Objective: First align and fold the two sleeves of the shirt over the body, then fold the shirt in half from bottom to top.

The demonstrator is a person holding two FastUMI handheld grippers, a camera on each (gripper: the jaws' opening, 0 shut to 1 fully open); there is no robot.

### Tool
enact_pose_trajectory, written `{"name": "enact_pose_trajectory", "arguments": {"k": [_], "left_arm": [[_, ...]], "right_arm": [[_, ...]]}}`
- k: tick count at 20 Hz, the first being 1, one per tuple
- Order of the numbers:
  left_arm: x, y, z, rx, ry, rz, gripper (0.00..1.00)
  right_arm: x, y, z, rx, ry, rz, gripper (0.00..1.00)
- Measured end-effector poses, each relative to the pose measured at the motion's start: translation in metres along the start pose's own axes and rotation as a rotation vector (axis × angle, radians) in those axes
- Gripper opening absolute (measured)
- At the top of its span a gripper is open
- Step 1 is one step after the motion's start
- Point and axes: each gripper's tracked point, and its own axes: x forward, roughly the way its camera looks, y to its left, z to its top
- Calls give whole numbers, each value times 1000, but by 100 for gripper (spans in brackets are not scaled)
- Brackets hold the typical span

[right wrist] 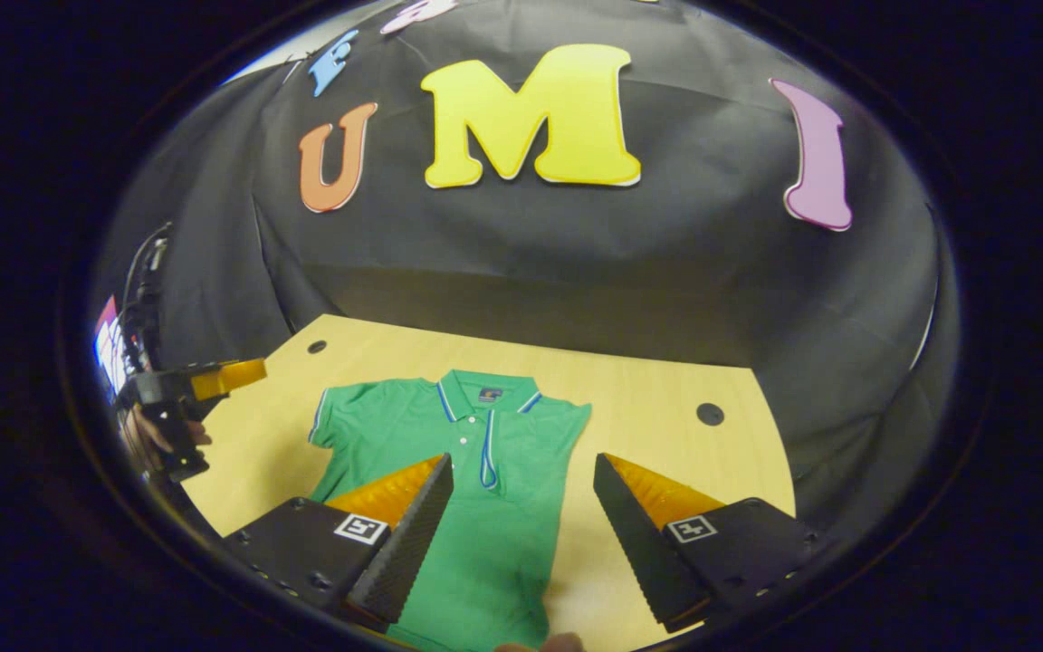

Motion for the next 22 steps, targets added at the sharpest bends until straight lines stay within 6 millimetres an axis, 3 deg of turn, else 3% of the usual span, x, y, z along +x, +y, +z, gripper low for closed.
{"name": "enact_pose_trajectory", "arguments": {"k": [3, 8, 12, 16, 19, 20, 21, 22], "left_arm": [[27, 10, -17, -74, 147, -21, 100], [65, 26, -44, -122, 356, -42, 100], [89, 39, -75, -124, 469, -22, 100], [101, 41, -107, -163, 569, 4, 100], [105, 48, -117, -147, 601, 33, 100], [111, 49, -117, -124, 596, 30, 88], [111, 49, -119, -99, 607, 38, 100], [110, 49, -123, -72, 625, 60, 97]], "right_arm": [[-29, 1, -11, -4, 1, -8, 96], [-51, -4, -28, -15, 12, -30, 96], [-56, -15, -35, -7, 30, -50, 96], [-56, -38, -36, 24, 39, -100, 95], [-57, -51, -37, 58, 43, -123, 96], [-56, -53, -38, 63, 43, -125, 95], [-55, -55, -39, 70, 45, -126, 98], [-54, -55, -39, 76, 45, -126, 98]]}}
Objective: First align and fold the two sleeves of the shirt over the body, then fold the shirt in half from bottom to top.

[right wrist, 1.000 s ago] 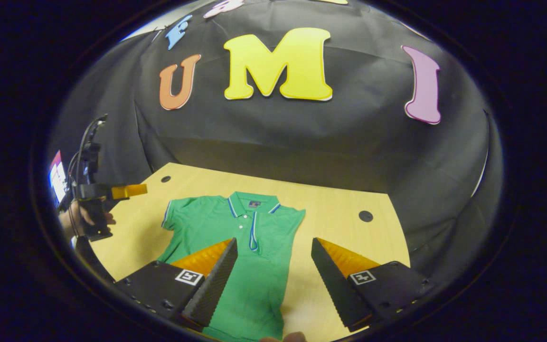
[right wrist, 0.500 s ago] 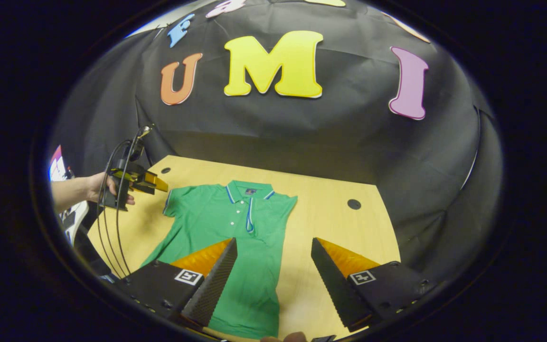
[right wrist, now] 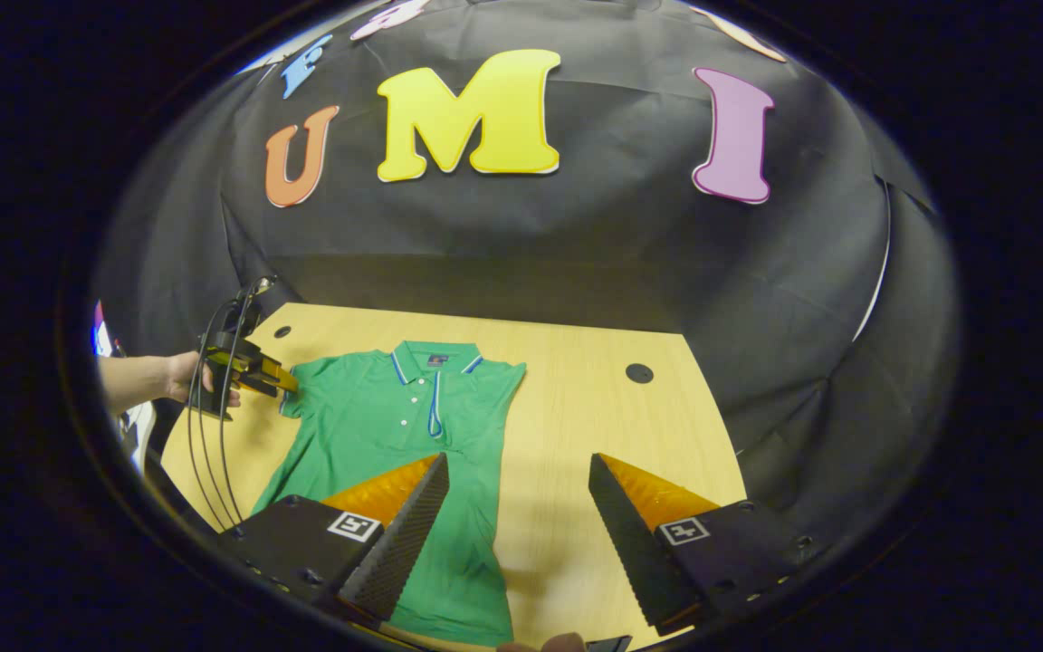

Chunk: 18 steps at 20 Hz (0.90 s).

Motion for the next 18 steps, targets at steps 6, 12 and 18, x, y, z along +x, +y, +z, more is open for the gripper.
{"name": "enact_pose_trajectory", "arguments": {"k": [6, 12, 18], "left_arm": [[5, -16, -6, 171, 52, 70, 62], [6, -25, -4, 208, 70, 31, 12], [-7, -32, 15, 210, -13, -2, 6]], "right_arm": [[7, 10, -7, 6, 19, 19, 99], [9, -2, -18, 58, 36, 4, 96], [3, -24, -13, 53, 4, -55, 95]]}}
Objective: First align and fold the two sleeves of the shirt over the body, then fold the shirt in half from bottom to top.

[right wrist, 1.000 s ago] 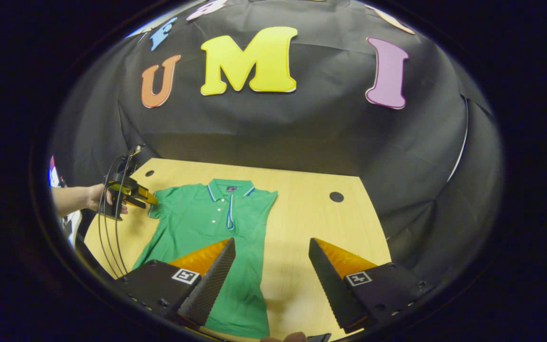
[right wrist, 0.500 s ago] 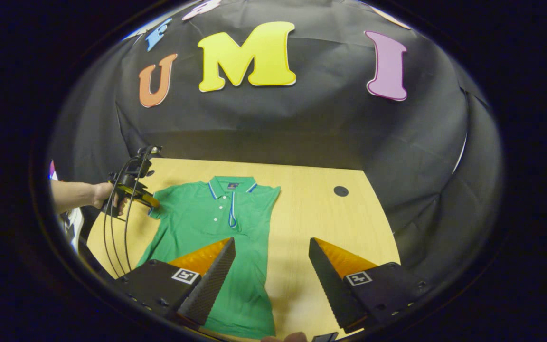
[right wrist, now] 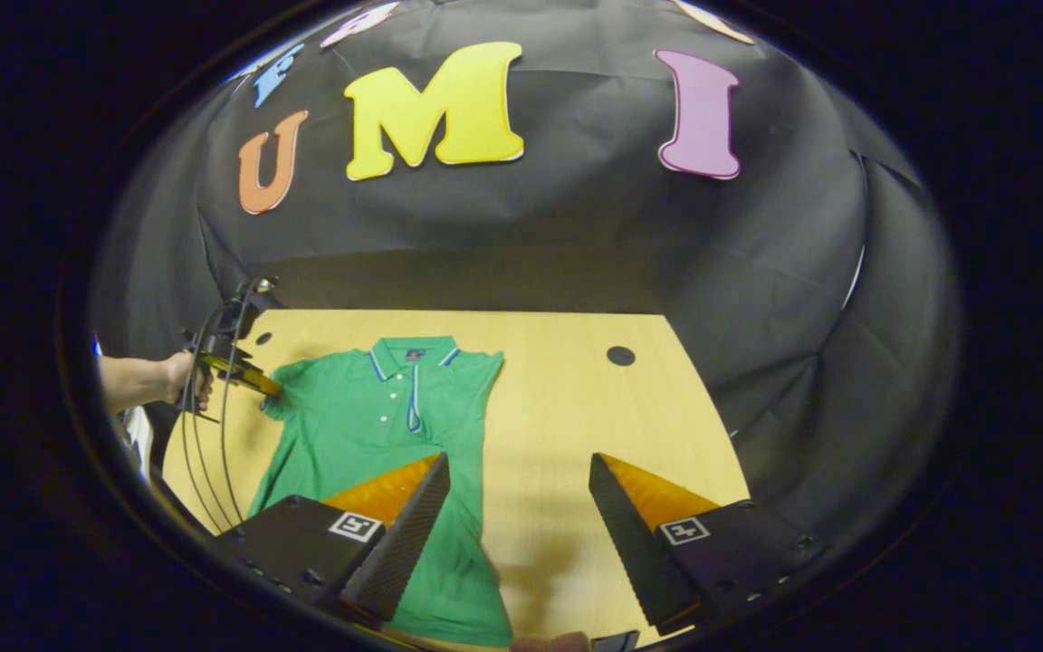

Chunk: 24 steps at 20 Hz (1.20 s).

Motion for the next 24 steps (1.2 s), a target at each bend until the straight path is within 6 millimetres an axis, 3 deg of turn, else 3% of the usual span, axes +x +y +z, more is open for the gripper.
{"name": "enact_pose_trajectory", "arguments": {"k": [9, 13, 19, 24], "left_arm": [[-53, -48, 42, -9, -105, -98, 6], [-69, -86, 53, 38, -104, -132, 6], [-64, -155, 51, 127, -76, -138, 6], [-47, -199, 40, 161, -25, -143, 8]], "right_arm": [[-13, -4, 3, -33, -24, 10, 95], [-25, -15, 1, -28, -39, -4, 95], [-37, -26, -5, 46, -42, -21, 95], [-44, -35, -11, 82, -34, -36, 96]]}}
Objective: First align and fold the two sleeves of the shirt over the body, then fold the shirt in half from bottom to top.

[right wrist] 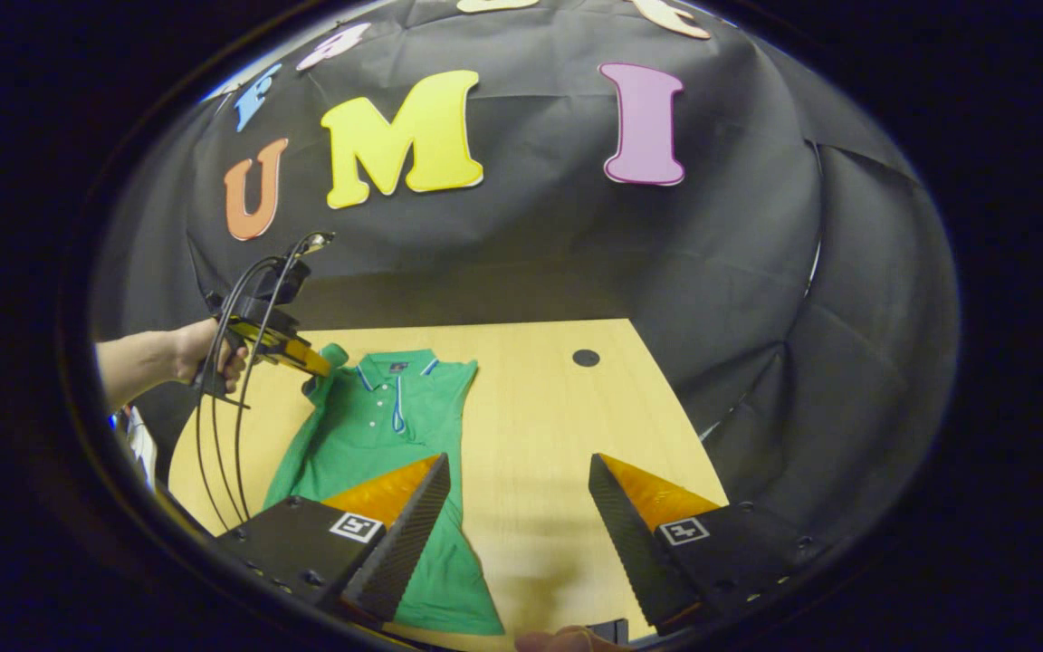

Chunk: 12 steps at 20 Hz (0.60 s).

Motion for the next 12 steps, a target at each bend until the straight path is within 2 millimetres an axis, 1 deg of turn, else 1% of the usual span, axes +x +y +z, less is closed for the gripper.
{"name": "enact_pose_trajectory", "arguments": {"k": [2, 3, 5, 6, 7, 8, 9, 10, 11, 12], "left_arm": [[9, -15, -6, 8, 20, -15, 10], [11, -23, -8, 3, 27, -37, 12], [14, -35, -13, -11, 41, -74, 17], [12, -38, -12, -22, 34, -85, 23], [12, -40, -11, -30, 28, -94, 27], [9, -40, -12, -37, 22, -98, 52], [7, -38, -12, -41, 19, -97, 60], [4, -37, -12, -48, 13, -94, 81], [1, -32, -10, -59, 3, -82, 89], [-3, -28, -12, -69, -8, -71, 100]], "right_arm": [[0, -4, -2, 11, 11, -5, 95], [0, -5, -1, 16, 12, -8, 96], [3, -6, 1, 24, 11, -11, 96], [3, -5, 1, 28, 13, -8, 96], [4, -4, 2, 30, 14, -4, 95], [5, -2, 1, 31, 16, 1, 95], [5, 1, 2, 29, 18, 6, 95], [7, 3, 2, 22, 18, 10, 94], [9, 6, 4, 12, 17, 13, 96], [9, 9, 6, 0, 14, 16, 96]]}}
